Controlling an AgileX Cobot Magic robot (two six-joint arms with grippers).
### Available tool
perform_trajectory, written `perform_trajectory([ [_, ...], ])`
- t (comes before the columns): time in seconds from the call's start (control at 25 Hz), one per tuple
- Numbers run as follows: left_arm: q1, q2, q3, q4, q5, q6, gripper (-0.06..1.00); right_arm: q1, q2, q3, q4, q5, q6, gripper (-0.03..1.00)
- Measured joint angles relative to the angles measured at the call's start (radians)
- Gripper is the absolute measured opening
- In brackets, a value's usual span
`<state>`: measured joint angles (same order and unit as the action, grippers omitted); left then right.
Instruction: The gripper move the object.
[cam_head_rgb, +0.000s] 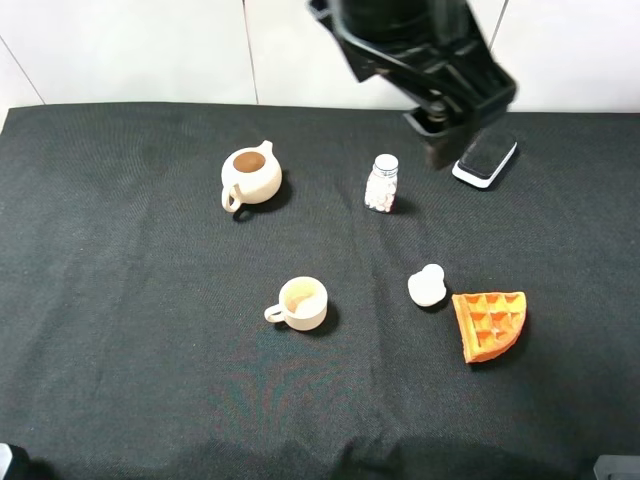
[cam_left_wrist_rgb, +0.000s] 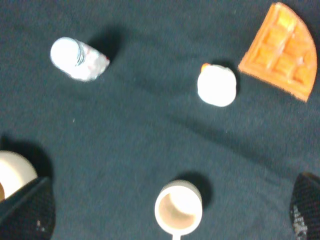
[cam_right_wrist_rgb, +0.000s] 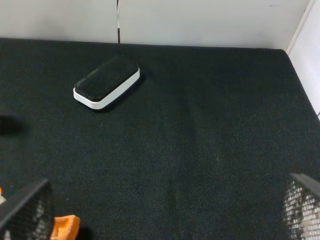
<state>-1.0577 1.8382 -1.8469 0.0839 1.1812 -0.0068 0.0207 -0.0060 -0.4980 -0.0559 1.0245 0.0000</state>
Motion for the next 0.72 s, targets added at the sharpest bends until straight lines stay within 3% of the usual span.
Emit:
perform_trajectory([
  [0.44,0.0,-0.254,0.312,0.004,-0.005,-0.043,0.99,0.0,0.0,0.0,0.0,0.0,0.0,0.69],
  [0.72,0.0,-0.504,0.566,0.004,-0.134,-0.083,0.99,0.0,0.0,0.0,0.0,0.0,0.0,0.69],
])
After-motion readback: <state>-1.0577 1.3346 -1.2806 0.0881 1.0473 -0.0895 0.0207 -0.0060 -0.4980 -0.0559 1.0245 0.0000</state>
